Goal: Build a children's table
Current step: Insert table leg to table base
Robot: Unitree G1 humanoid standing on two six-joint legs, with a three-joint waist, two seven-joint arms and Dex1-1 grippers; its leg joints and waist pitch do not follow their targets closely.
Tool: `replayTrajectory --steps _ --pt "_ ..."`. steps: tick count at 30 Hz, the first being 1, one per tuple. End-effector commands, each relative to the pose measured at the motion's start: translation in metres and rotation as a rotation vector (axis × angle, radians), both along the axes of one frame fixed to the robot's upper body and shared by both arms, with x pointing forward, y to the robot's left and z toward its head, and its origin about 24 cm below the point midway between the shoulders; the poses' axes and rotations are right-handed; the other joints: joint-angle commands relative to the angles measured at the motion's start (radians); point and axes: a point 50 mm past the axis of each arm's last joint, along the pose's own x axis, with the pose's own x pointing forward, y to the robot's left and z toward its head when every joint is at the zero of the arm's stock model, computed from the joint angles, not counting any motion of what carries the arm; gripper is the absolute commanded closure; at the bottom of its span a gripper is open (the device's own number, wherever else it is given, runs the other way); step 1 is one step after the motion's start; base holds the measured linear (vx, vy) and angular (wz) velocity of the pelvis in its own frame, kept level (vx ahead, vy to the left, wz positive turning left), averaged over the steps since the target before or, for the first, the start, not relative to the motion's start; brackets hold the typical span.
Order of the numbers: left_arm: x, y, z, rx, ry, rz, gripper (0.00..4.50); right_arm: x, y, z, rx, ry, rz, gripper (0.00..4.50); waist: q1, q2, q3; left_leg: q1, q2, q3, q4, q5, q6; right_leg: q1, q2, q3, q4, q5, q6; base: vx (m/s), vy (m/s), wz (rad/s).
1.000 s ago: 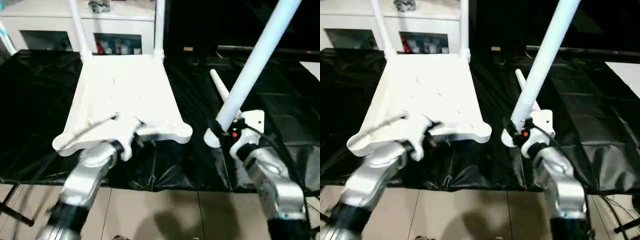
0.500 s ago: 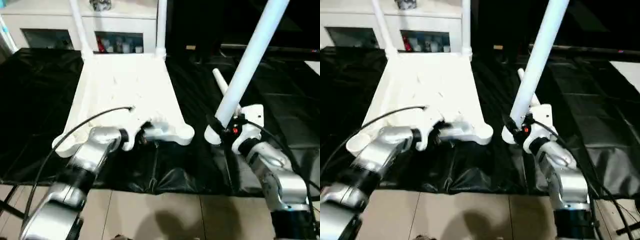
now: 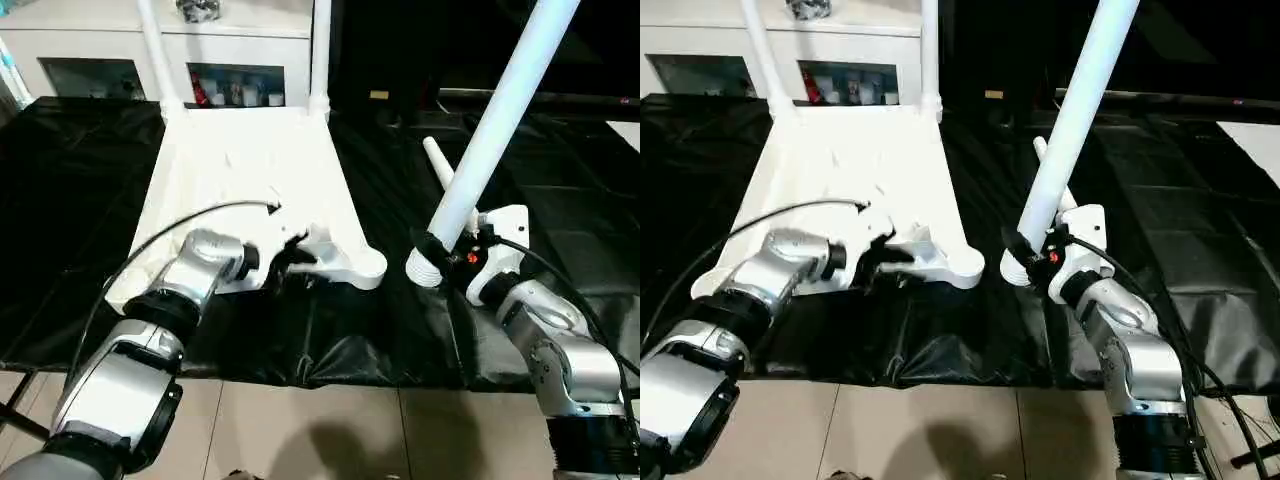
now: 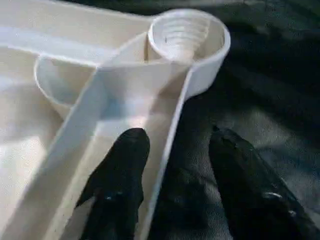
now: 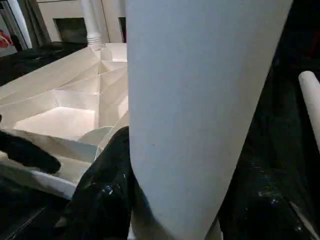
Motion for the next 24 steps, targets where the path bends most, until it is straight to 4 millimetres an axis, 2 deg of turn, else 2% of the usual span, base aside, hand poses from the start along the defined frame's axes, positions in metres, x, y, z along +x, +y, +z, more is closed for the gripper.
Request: replayTrajectory --steps 1,2,3,4,7,8,12,13,17,18,21,22,23,24 --pt "0.005 -0.002 0.009 0.026 -0.026 -0.028 2.49 0.001 -0.001 0.011 0.006 -0.033 0.016 2.62 0.003 0.006 -0.078 0.035 0.032 -0.023 -0.067 -0.267 0.010 0.045 -0.072 0.036 -0.083 -0.263 -0.210 0.000 0.000 0.00" --pt "0.005 -0.001 0.008 0.039 -0.023 -0.036 2.49 0.000 0.000 0.011 0.005 -0.032 0.021 2.62 0.003 0.007 -0.078 0.035 0.031 -0.022 -0.066 -0.268 0.011 0.044 -0.070 0.035 -0.086 -0.260 -0.211 0.000 0.000 0.00" --pt "0.005 -0.001 0.007 0.050 -0.020 -0.042 2.79 -0.001 0.000 0.011 0.005 -0.031 0.024 2.62 0.003 0.009 -0.078 0.036 0.032 -0.023 -0.067 -0.274 0.010 0.045 -0.070 0.035 -0.084 -0.253 -0.213 0.000 0.000 0.00" --pt "0.006 -0.001 0.006 0.061 -0.024 -0.042 2.79 -0.001 0.000 0.011 0.005 -0.031 0.025 2.62 0.003 0.011 -0.079 0.037 0.033 -0.024 -0.067 -0.279 0.008 0.045 -0.071 0.035 -0.083 -0.245 -0.217 0.000 0.000 0.00" --pt "0.006 -0.001 0.006 0.069 -0.027 -0.041 2.98 -0.001 0.000 0.011 0.006 -0.030 0.026 2.62 0.002 0.007 -0.079 0.035 0.032 -0.023 -0.067 -0.276 0.010 0.047 -0.070 0.035 -0.082 -0.228 -0.226 0.000 0.000 0.00" --pt "0.006 -0.001 0.005 0.073 -0.028 -0.042 3.12 -0.001 0.000 0.011 0.006 -0.030 0.027 2.62 0.003 0.011 -0.079 0.036 0.032 -0.023 -0.067 -0.274 0.011 0.047 -0.071 0.035 -0.081 -0.224 -0.228 0.000 0.000 0.00" --pt "0.006 -0.001 0.004 0.090 -0.022 -0.049 3.45 -0.003 0.000 0.011 0.006 -0.029 0.030 2.62 0.003 0.009 -0.078 0.037 0.032 -0.023 -0.067 -0.283 0.011 0.048 -0.072 0.035 -0.083 -0.236 -0.232 0.000 0.000 0.00" --pt "0.006 0.000 0.002 0.106 -0.015 -0.059 3.45 -0.003 0.000 0.011 0.008 -0.029 0.032 2.62 0.003 0.012 -0.078 0.036 0.033 -0.024 -0.067 -0.284 0.010 0.048 -0.072 0.035 -0.083 -0.236 -0.234 0.000 0.000 0.00" --pt "0.004 0.001 -0.001 0.123 -0.002 -0.067 3.76 -0.002 0.002 0.014 0.023 -0.035 0.048 2.62 0.001 0.008 -0.078 0.037 0.033 -0.024 -0.068 -0.293 0.009 0.047 -0.071 0.035 -0.085 -0.245 -0.231 0.000 0.000 0.00" --pt "0.004 0.001 -0.001 0.115 0.002 -0.064 4.01 -0.001 0.004 0.016 0.033 -0.038 0.062 2.62 0.002 0.006 -0.078 0.036 0.033 -0.024 -0.068 -0.286 0.012 0.049 -0.073 0.035 -0.083 -0.237 -0.234 0.000 0.000 0.00" --pt "0.004 0.001 -0.001 0.108 0.004 -0.061 4.10 -0.001 0.005 0.017 0.039 -0.039 0.072 2.62 0.004 0.008 -0.079 0.036 0.033 -0.023 -0.067 -0.276 0.019 0.048 -0.073 0.035 -0.082 -0.225 -0.241 0.000 0.000 0.00" --pt "0.004 0.001 -0.001 0.084 0.018 -0.049 4.13 -0.001 0.009 0.019 0.083 -0.011 0.144 2.62 0.005 0.010 -0.079 0.035 0.033 -0.023 -0.067 -0.275 0.021 0.050 -0.074 0.035 -0.082 -0.220 -0.244 0.000 0.000 0.00" --pt "0.004 0.000 -0.001 0.075 0.024 -0.043 4.13 -0.002 0.011 0.020 0.096 0.003 0.174 2.62 0.003 0.009 -0.079 0.032 0.034 -0.024 -0.067 -0.265 0.026 0.055 -0.073 0.034 -0.078 -0.205 -0.249 0.000 0.000 0.00" --pt "0.003 -0.002 -0.002 0.042 0.053 -0.029 4.29 -0.003 0.015 0.021 0.103 0.032 0.241 2.62 0.003 0.010 -0.079 0.034 0.035 -0.023 -0.067 -0.263 0.029 0.053 -0.073 0.034 -0.078 -0.191 -0.257 0.000 0.000 0.00"
